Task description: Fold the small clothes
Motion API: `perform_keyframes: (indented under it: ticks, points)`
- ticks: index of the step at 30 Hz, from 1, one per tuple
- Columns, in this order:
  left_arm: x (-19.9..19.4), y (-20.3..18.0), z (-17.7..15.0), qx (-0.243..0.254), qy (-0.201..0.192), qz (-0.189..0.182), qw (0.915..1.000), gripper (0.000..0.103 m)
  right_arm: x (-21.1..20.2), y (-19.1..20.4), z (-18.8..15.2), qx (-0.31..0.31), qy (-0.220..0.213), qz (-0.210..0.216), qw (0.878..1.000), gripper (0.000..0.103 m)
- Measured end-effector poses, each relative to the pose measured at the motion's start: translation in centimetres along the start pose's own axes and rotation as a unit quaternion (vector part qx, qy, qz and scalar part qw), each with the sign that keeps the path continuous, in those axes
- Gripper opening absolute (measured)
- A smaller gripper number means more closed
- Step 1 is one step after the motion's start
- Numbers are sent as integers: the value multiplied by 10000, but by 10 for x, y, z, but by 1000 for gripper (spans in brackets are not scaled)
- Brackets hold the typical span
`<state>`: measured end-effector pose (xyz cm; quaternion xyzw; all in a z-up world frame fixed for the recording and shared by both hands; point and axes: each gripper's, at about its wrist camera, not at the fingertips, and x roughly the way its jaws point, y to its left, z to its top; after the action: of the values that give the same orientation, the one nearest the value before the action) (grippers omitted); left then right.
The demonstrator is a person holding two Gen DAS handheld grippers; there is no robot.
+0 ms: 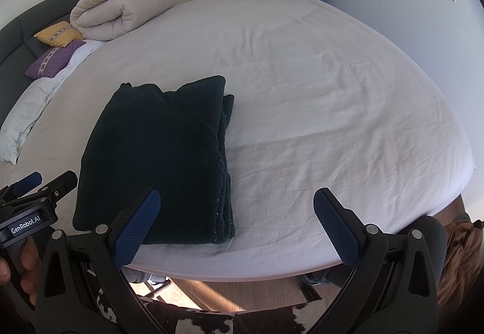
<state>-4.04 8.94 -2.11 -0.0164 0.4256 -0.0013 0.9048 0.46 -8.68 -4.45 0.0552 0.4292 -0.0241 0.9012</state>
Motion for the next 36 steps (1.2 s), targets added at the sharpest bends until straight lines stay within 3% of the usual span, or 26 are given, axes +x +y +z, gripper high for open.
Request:
perform_keyframes:
  ticks: [36]
  points:
    - [4,4,0,4,47,-12,10000,103,3,0,-3,56,45,-6,10000,103]
